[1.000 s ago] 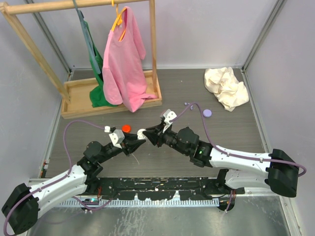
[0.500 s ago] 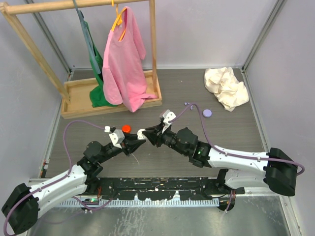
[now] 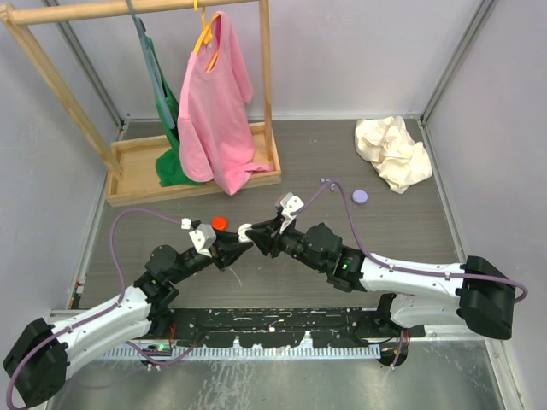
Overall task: Insert the wireless bluetooth earbuds into the charging case
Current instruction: Place the earbud in the charging case, then close the charging case, then place the charging case at the center of the board, then pick up the charging case at the center of the board.
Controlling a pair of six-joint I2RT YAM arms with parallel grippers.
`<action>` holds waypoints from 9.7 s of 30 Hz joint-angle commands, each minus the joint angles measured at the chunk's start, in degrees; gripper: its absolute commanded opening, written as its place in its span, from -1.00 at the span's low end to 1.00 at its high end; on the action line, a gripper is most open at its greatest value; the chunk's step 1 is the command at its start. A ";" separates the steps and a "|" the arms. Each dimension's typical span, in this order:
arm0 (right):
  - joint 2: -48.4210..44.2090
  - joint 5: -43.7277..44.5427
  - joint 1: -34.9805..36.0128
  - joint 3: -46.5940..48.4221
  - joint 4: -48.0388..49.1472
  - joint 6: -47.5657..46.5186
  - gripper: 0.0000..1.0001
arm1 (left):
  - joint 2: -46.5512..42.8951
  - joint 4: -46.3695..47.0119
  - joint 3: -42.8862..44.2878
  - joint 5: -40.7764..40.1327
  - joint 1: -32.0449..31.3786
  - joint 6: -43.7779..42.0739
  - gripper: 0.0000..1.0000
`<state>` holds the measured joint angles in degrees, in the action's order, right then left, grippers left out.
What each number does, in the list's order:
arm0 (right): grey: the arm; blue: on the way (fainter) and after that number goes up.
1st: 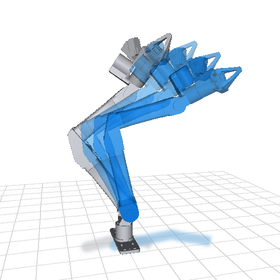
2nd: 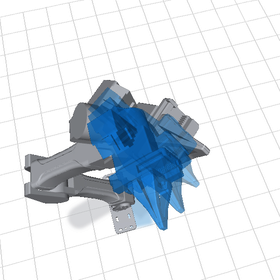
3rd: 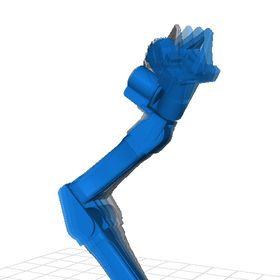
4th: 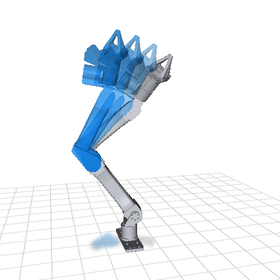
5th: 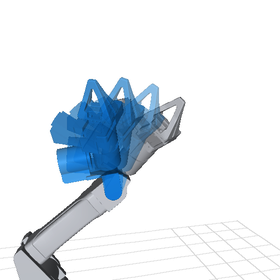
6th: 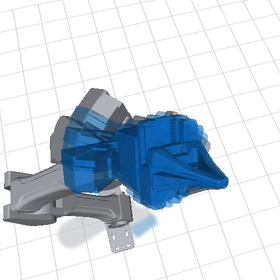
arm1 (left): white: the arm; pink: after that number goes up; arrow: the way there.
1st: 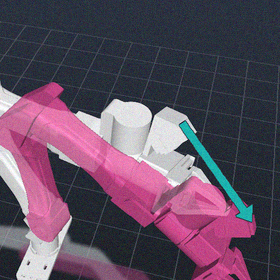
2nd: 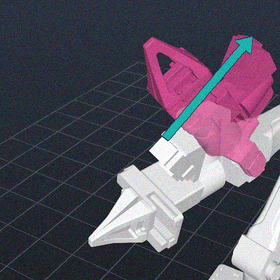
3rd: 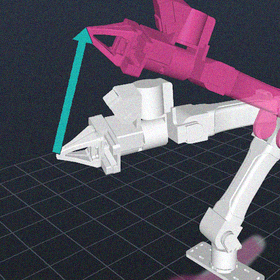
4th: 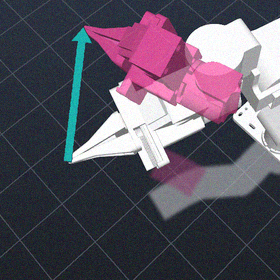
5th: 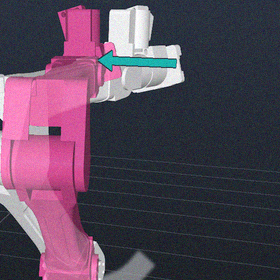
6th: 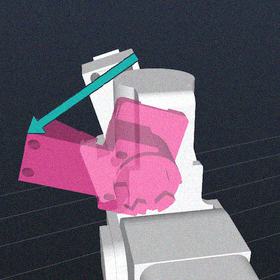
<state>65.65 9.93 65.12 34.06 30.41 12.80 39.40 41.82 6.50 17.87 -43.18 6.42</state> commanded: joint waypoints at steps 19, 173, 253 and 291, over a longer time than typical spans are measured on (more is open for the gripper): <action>-4.49 -1.38 0.07 4.60 -7.69 -1.98 0.18 | -0.13 4.66 0.70 -1.17 -0.24 -0.18 -1.00; -7.41 16.15 -19.85 -8.45 -17.04 -2.20 0.74 | 14.86 -58.29 20.35 -32.70 14.69 38.07 0.56; 23.05 -7.67 -52.77 14.29 -36.50 2.33 0.02 | -2.23 -39.30 14.77 -29.21 14.70 22.87 0.96; 5.11 -5.93 -9.84 10.68 -27.79 -42.44 0.05 | 10.98 -22.77 15.57 3.00 14.56 24.52 0.86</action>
<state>72.86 3.16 53.36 45.60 -3.53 -20.38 49.69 13.10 20.95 15.31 -28.75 30.61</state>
